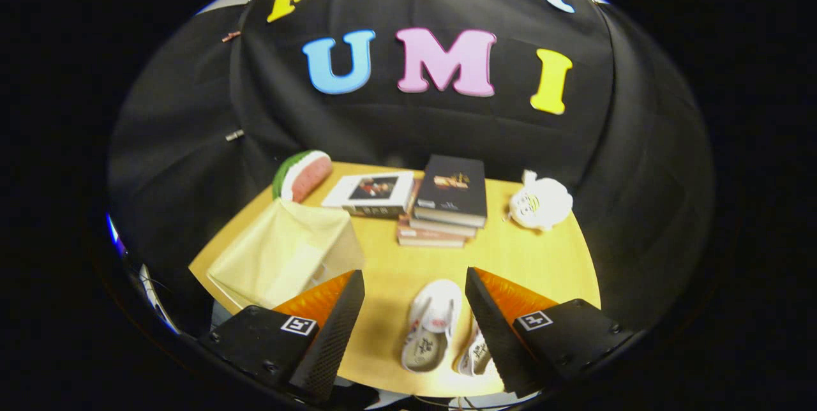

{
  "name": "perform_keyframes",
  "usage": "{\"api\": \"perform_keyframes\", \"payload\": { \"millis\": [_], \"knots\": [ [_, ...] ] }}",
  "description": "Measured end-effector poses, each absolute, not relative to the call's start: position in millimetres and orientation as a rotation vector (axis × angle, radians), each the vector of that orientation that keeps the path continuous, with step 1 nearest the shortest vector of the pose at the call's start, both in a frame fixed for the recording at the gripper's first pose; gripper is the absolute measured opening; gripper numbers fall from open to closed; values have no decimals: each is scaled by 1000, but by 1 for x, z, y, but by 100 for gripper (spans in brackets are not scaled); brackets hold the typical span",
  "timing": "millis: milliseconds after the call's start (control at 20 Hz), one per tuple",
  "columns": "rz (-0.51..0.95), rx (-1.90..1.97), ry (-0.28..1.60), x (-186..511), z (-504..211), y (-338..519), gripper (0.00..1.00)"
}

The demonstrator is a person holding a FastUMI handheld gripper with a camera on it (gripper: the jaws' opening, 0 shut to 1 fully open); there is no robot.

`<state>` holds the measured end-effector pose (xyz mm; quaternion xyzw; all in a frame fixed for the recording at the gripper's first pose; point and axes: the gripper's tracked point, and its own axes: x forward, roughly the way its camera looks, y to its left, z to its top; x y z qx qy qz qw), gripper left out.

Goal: Open the storage box then place both shoes into the box .Put the left shoe in first, then the right shoe, with the right side of both shoes facing outward in a uniform manner.

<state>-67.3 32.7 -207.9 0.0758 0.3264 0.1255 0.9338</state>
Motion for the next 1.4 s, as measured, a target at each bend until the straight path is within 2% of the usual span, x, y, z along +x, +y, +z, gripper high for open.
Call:
{"api": "perform_keyframes", "payload": {
  "millis": [150, 250, 300, 400, 450, 650, 700, 750, 950, 1100, 1300, 1400],
  "knots": [
    [233, 174, 775, -98, -268, 24, 94],
    [237, 162, 813, -104, -303, 25, 89],
    [237, 160, 837, -104, -319, 24, 78],
    [228, 150, 890, -101, -352, 23, 66],
    [222, 146, 916, -100, -368, 23, 63],
    [204, 157, 963, -90, -408, 31, 59],
    [200, 165, 966, -85, -414, 36, 54],
    [193, 172, 973, -80, -421, 42, 52],
    [124, 239, 961, -58, -427, 45, 44],
    [20, 382, 1000, -54, -428, 36, 9],
    [-66, 408, 966, -50, -397, 28, 6],
    [-55, 424, 939, -47, -370, 34, 6]
  ]
}}
